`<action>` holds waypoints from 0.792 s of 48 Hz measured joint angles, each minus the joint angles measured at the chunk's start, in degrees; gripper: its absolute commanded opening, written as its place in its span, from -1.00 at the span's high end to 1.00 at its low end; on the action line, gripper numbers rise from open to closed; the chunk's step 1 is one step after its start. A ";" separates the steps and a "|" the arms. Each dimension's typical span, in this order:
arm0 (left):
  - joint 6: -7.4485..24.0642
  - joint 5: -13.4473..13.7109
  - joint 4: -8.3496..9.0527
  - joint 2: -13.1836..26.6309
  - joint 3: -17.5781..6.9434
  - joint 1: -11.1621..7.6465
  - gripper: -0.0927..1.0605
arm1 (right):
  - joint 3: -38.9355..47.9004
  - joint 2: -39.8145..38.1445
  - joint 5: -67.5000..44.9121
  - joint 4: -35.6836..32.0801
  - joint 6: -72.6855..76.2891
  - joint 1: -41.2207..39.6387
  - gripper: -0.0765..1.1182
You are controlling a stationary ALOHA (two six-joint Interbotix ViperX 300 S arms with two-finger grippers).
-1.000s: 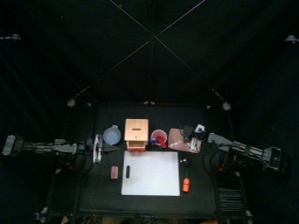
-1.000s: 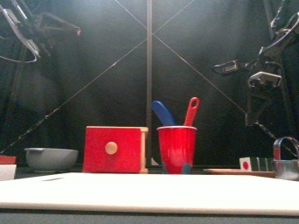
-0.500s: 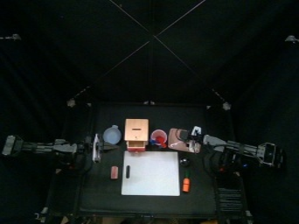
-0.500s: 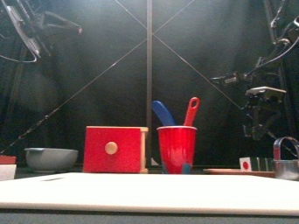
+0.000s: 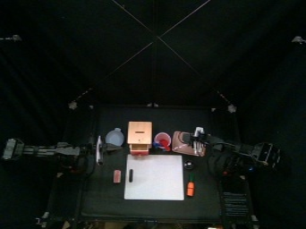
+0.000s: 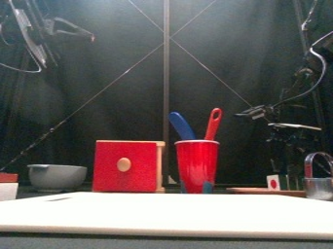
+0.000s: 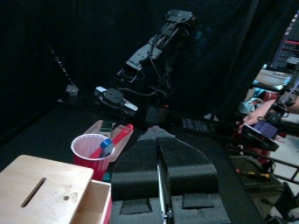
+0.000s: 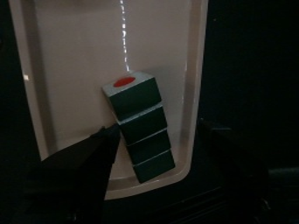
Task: Place sushi on board then cut the sushi with the knife then place the pieces on the plate
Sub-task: Place the sushi on the board
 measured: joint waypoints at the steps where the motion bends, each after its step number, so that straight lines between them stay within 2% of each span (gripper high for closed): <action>1: 0.09 -0.09 -0.09 0.09 -0.09 0.00 0.70 | 0.00 0.44 -0.18 0.35 -0.35 -0.09 -0.78; 14: 0.26 -0.09 -0.26 0.18 -0.09 0.44 0.70 | -0.09 5.63 -1.58 1.85 -0.53 -0.18 -0.77; 23: 0.18 -0.09 -0.26 0.18 0.00 0.53 0.70 | -0.44 6.06 -1.41 2.29 -0.53 -0.18 -0.73; 38: 0.18 -0.09 -0.35 0.18 -0.09 0.53 0.70 | -0.79 6.06 -0.88 2.20 -0.44 -0.18 -0.18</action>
